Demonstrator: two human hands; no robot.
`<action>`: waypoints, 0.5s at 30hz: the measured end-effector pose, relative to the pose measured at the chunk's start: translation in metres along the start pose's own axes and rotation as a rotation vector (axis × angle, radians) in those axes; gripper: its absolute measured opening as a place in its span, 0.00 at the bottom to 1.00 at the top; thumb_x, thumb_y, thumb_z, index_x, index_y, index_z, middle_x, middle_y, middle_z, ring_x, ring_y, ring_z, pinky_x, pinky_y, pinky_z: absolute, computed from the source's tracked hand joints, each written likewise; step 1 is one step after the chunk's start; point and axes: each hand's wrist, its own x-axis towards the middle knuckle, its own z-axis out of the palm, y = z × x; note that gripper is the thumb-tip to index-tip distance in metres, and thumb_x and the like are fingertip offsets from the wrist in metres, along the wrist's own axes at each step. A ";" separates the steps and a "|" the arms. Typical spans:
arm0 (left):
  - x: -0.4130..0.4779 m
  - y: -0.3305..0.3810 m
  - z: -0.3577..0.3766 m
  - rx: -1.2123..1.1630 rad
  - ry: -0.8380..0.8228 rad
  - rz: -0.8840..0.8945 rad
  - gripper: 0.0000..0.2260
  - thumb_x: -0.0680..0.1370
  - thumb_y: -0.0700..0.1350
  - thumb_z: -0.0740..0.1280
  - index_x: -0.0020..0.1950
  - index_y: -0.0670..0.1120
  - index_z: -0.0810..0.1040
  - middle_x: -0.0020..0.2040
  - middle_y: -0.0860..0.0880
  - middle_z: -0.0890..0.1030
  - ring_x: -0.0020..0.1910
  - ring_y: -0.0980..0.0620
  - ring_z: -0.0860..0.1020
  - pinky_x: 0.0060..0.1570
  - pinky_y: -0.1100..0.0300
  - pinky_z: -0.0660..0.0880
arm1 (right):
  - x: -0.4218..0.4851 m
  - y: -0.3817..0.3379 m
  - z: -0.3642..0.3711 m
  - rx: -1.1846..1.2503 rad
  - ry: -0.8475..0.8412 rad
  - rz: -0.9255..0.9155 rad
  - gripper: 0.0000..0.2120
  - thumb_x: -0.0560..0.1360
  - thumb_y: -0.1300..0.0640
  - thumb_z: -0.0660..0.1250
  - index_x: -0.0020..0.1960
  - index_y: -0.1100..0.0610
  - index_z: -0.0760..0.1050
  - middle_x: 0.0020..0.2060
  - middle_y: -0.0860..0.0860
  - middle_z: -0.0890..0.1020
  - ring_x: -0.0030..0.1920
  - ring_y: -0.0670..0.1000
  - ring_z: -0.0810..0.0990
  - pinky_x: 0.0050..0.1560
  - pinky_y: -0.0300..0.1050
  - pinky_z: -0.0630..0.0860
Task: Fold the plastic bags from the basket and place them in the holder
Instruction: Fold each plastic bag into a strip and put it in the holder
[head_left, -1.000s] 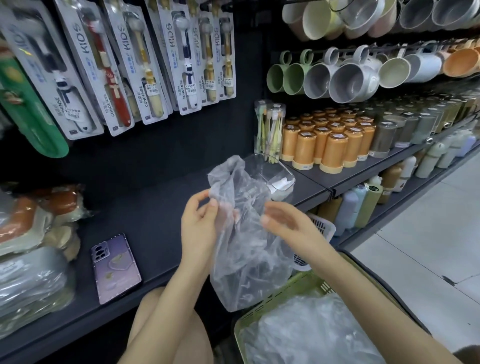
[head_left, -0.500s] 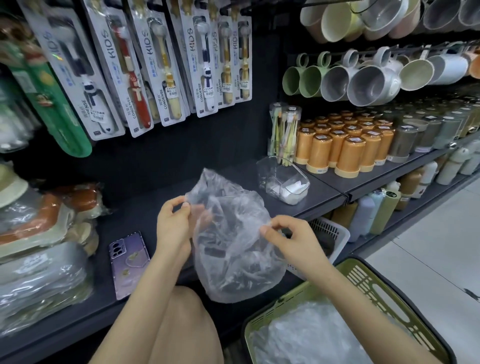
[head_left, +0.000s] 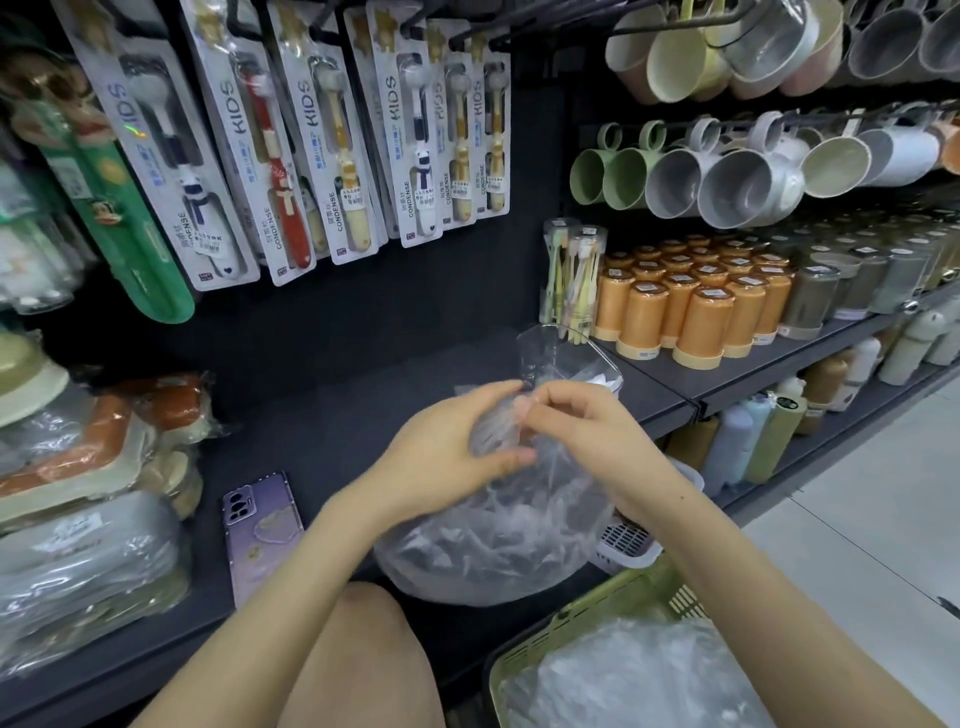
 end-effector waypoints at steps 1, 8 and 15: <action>0.002 -0.007 0.005 -0.092 0.073 -0.019 0.23 0.75 0.57 0.68 0.69 0.61 0.69 0.65 0.61 0.75 0.63 0.60 0.73 0.62 0.60 0.69 | -0.002 0.000 0.000 0.004 0.014 -0.012 0.10 0.78 0.59 0.65 0.41 0.63 0.78 0.37 0.54 0.80 0.41 0.49 0.79 0.51 0.43 0.74; 0.007 -0.027 0.023 -0.345 0.504 -0.105 0.20 0.79 0.53 0.64 0.34 0.43 0.64 0.30 0.53 0.64 0.29 0.58 0.63 0.31 0.63 0.61 | -0.026 0.030 0.007 -0.501 0.111 -0.240 0.22 0.65 0.31 0.67 0.53 0.42 0.74 0.54 0.38 0.77 0.56 0.41 0.74 0.61 0.39 0.65; 0.010 -0.031 0.024 -0.560 0.619 -0.188 0.21 0.81 0.57 0.61 0.34 0.48 0.59 0.32 0.49 0.61 0.32 0.54 0.61 0.34 0.57 0.61 | -0.020 0.054 0.015 -0.916 0.323 -0.335 0.21 0.65 0.31 0.63 0.42 0.47 0.80 0.56 0.48 0.79 0.57 0.54 0.76 0.60 0.50 0.60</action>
